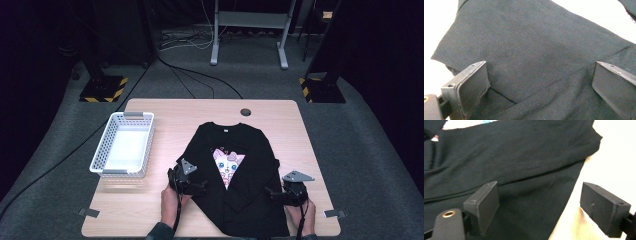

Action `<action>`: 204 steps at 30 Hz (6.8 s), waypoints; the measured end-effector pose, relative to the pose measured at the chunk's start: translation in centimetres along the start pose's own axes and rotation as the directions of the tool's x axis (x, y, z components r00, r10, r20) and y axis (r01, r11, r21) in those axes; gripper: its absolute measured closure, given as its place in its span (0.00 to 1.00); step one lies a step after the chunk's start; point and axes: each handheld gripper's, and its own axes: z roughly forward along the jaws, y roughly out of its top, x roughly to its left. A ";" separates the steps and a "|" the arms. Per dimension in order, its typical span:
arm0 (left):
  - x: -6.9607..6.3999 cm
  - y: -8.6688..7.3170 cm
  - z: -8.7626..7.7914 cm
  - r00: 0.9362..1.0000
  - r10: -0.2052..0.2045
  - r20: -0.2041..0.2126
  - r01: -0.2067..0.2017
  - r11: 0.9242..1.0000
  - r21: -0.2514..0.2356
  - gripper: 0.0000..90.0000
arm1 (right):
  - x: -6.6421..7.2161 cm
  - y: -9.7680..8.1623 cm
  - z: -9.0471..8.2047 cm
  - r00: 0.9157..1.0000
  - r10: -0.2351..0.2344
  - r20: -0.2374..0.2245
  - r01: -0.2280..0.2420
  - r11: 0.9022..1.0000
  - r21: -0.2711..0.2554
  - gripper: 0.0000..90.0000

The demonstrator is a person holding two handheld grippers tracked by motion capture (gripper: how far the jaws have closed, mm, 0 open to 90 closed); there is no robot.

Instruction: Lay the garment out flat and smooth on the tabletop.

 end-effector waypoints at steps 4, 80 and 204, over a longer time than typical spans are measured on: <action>0.3 0.2 0.2 1.000 0.001 0.001 -0.001 1.000 0.002 0.01 | -0.7 0.7 1.0 1.000 -0.015 -0.023 0.015 1.000 0.018 0.14; -5.7 3.0 1.2 0.983 0.080 0.167 -0.080 0.997 -0.003 0.96 | -3.3 2.9 3.5 0.998 0.014 -0.057 -0.013 1.000 0.009 0.12; -0.2 -3.3 -10.2 0.998 0.036 0.042 -0.034 0.997 -0.064 0.28 | -3.3 3.0 3.5 0.999 0.010 -0.049 -0.009 1.000 0.010 0.13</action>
